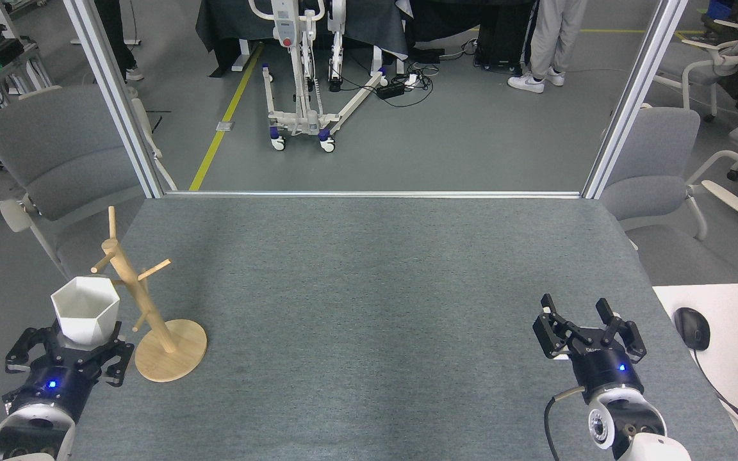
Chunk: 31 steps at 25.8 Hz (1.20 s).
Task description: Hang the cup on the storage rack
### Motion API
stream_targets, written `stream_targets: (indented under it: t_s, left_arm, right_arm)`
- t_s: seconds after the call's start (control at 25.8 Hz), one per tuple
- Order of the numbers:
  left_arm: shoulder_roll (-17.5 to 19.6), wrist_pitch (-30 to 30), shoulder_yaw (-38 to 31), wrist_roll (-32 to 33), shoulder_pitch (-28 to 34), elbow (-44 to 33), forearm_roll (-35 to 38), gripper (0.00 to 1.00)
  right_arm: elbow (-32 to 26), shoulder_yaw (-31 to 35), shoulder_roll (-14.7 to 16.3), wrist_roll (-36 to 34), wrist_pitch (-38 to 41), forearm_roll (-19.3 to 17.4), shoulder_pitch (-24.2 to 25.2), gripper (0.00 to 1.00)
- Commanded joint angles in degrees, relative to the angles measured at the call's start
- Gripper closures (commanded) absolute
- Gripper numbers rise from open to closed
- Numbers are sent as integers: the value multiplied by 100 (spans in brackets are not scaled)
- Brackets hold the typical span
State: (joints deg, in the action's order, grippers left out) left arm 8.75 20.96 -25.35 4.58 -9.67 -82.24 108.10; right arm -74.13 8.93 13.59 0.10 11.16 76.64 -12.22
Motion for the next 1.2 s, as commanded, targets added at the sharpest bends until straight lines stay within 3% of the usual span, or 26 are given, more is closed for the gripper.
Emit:
stream_targets:
  t_s: [0.0,0.12,0.27,0.7,0.97,1.16]
  left_arm:
    - [-5,-48,3,-36,0,59,0,25]
    - [-13,-48,12,-62,-9,121,-9,11]
    - [-22,-48,12,-80,-17,130,-17,4]
    - [-303,-22,21,-89,-26,481,-44,2]
    - [-444,-22,21,-98,-26,1052,-44,2]
    - [-646,119,135,-221,-26,1123,-70,2]
  right_arm:
    - [-110,-198,29,7,9,35,-8,1]
    - [-145,-216,12,7,0,106,-26,1]
    - [-286,-216,-32,16,0,334,-87,1]
    - [-734,-471,-76,34,44,378,80,1]
    - [-928,-488,-76,833,35,404,290,1]
    - [-1059,-488,-173,825,44,422,370,1]
